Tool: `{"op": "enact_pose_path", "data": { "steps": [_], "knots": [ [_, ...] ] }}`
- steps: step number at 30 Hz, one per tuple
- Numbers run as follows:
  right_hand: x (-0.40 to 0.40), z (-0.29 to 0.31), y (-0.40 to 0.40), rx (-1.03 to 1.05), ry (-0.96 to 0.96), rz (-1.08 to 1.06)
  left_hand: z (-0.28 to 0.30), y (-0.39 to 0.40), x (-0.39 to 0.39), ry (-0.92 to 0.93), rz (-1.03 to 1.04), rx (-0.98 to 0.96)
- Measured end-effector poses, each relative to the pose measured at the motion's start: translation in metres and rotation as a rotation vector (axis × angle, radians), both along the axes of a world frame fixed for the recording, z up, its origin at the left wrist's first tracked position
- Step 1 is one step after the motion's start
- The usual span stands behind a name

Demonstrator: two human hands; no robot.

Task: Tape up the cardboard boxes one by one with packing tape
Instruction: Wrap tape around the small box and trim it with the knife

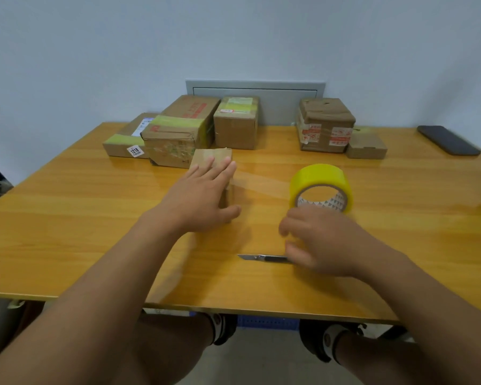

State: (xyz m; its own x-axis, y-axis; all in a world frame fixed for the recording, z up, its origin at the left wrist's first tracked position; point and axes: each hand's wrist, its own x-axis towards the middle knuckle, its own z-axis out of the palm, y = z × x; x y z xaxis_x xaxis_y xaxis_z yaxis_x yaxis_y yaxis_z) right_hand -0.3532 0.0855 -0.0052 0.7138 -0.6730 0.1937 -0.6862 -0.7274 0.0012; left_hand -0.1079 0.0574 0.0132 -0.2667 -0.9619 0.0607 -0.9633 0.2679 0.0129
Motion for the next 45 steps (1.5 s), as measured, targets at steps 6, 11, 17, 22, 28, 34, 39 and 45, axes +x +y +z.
{"op": "enact_pose_path", "data": {
  "steps": [6,11,17,22,28,34,39,45],
  "knots": [
    [0.010,-0.009,0.010,0.221,0.205,-0.014,0.003,0.000,0.001,0.004,0.006,0.029],
    [0.001,0.003,-0.001,0.441,-0.132,-0.034,0.005,0.001,0.001,0.036,0.007,0.051],
    [0.015,0.034,-0.014,0.541,-1.032,-0.056,0.004,0.001,0.002,0.035,-0.001,0.051],
    [0.045,0.055,-0.030,0.633,-1.394,-0.017,0.003,0.001,0.002,0.024,-0.010,0.031],
    [0.073,0.040,-0.052,0.525,-1.279,-0.020,-0.001,0.002,0.002,0.029,-0.021,-0.036],
    [0.078,0.017,-0.059,0.388,-1.256,-0.109,-0.003,0.001,0.005,0.032,-0.021,-0.052],
    [0.070,0.012,-0.057,0.414,-1.285,-0.141,-0.002,0.000,0.006,0.038,-0.012,-0.037],
    [0.069,0.016,-0.051,0.420,-1.300,-0.205,-0.002,-0.002,0.009,0.050,-0.013,-0.024]
  ]
}}
